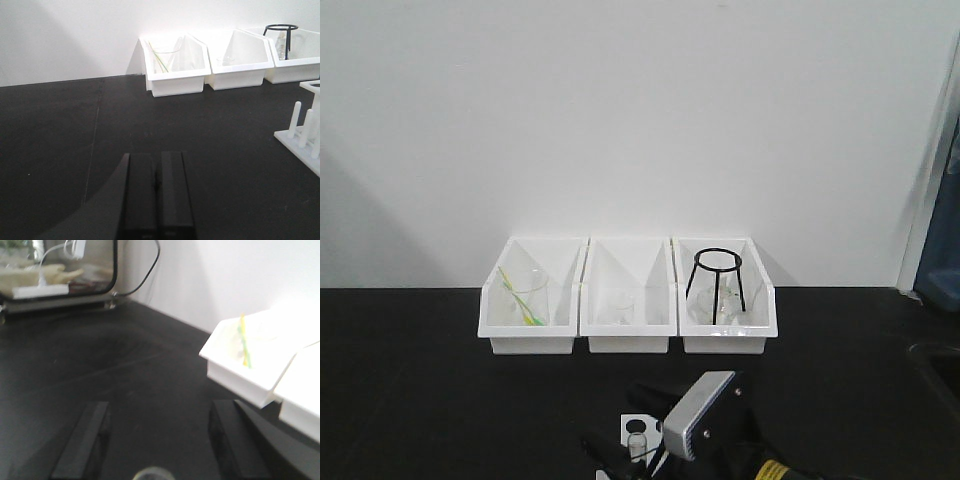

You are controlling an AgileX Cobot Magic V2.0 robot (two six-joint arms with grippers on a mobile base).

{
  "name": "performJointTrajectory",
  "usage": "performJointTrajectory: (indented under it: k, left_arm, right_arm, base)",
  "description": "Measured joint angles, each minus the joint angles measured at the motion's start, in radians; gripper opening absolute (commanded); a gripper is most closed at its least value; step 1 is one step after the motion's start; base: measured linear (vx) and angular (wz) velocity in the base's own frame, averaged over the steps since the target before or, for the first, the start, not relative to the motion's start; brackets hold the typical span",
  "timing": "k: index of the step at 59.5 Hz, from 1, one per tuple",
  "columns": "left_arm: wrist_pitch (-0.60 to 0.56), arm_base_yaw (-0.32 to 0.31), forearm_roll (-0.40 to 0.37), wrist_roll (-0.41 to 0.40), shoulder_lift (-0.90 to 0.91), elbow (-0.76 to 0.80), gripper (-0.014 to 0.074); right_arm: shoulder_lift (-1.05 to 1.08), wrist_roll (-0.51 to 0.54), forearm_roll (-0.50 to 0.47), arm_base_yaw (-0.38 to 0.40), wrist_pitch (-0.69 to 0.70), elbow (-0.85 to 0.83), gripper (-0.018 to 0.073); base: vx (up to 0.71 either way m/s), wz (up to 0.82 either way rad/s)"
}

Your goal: Flip and reinsert test tube from rack

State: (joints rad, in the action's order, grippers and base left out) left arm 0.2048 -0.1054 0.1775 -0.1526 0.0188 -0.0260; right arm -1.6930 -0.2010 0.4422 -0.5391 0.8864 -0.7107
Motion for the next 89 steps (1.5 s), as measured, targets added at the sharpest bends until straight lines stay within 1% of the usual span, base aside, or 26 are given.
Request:
performJointTrajectory:
  k: [6,10,15,16,18,19,21,26,31,38,48,55,64,77,79,82,83,84,87,88,89]
  left_arm:
    - [0.000,0.000,0.000,0.000,0.000,0.000,-0.0006]
    - [0.000,0.000,0.000,0.000,0.000,0.000,-0.0006]
    - [0.000,0.000,0.000,0.000,0.000,0.000,-0.0006]
    - [0.000,0.000,0.000,0.000,0.000,0.000,-0.0006]
    - [0.000,0.000,0.000,0.000,0.000,0.000,-0.0006]
    - [0.000,0.000,0.000,0.000,0.000,0.000,-0.0006]
    - [0.000,0.000,0.000,0.000,0.000,0.000,-0.0006]
    - [0.000,0.000,0.000,0.000,0.000,0.000,-0.0006]
    - [0.000,0.000,0.000,0.000,0.000,0.000,-0.0006]
    - [0.000,0.000,0.000,0.000,0.000,0.000,-0.0006]
    - [0.000,0.000,0.000,0.000,0.000,0.000,-0.0006]
    - [0.000,0.000,0.000,0.000,0.000,0.000,-0.0006]
    - [0.000,0.000,0.000,0.000,0.000,0.000,-0.0006]
    - [0.000,0.000,0.000,0.000,0.000,0.000,-0.0006]
    - [0.000,0.000,0.000,0.000,0.000,0.000,-0.0006]
    - [0.000,0.000,0.000,0.000,0.000,0.000,-0.0006]
    - [0.000,0.000,0.000,0.000,0.000,0.000,-0.0006]
    - [0.000,0.000,0.000,0.000,0.000,0.000,-0.0006]
    - [0.000,0.000,0.000,0.000,0.000,0.000,-0.0006]
    - [0.000,0.000,0.000,0.000,0.000,0.000,-0.0006]
    - [0.000,0.000,0.000,0.000,0.000,0.000,-0.0006]
  right_arm:
    - [0.079,0.000,-0.039,0.000,-0.031,0.000,0.0481]
    - [0.151,0.000,-0.064,0.000,-0.087,0.000,0.0409]
    - [0.251,0.000,-0.088,0.000,-0.212,0.000,0.0226]
    - [0.278,0.000,-0.093,0.000,-0.236,0.000,0.0174]
    - [0.314,0.000,-0.099,0.000,-0.300,0.000,0.0102]
    - [0.341,0.000,-0.101,0.000,-0.337,0.000,0.0048]
    - [0.387,0.000,-0.107,0.000,-0.399,0.003,-0.0018]
    - [0.506,-0.010,-0.116,0.000,-0.528,0.025,-0.0016]
    - [0.621,-0.033,-0.120,0.000,-0.595,0.077,-0.0013]
    - [0.796,-0.078,-0.121,0.000,-0.646,0.185,-0.0013]
    - [1.046,-0.093,-0.121,0.000,-0.739,0.327,-0.0013]
    - [1.169,-0.094,-0.121,0.000,-0.763,0.395,-0.0013]
    - [1.255,-0.096,-0.122,0.000,-0.766,0.452,-0.0013]
    - [1.288,-0.084,-0.124,0.005,-0.789,0.492,-0.0013]
    - [1.298,-0.064,-0.130,0.013,-0.790,0.504,-0.0013]
    - [1.325,-0.030,-0.157,0.046,-0.790,0.529,-0.0013]
    - [1.344,-0.023,-0.173,0.075,-0.790,0.542,-0.0013]
    - [1.349,-0.013,-0.186,0.083,-0.790,0.552,-0.0013]
    - [1.388,0.002,-0.234,0.147,-0.791,0.590,-0.0013]
    - [1.411,0.007,-0.258,0.188,-0.794,0.614,-0.0013]
    - [1.423,0.009,-0.263,0.208,-0.795,0.620,-0.0013]
  base:
    - [0.00,0.00]
    - [0.00,0.00]
    - [0.00,0.00]
    - [0.00,0.00]
    - [0.00,0.00]
    - [0.00,0.00]
    - [0.00,0.00]
    - [0.00,0.00]
    - [0.00,0.00]
    - [0.00,0.00]
    - [0.00,0.00]
    - [0.00,0.00]
    - [0.00,0.00]
    - [0.00,0.00]
    - [0.00,0.00]
    - [0.00,0.00]
    - [0.00,0.00]
    - [0.00,0.00]
    - [0.00,0.00]
    - [0.00,0.00]
    - [0.00,0.00]
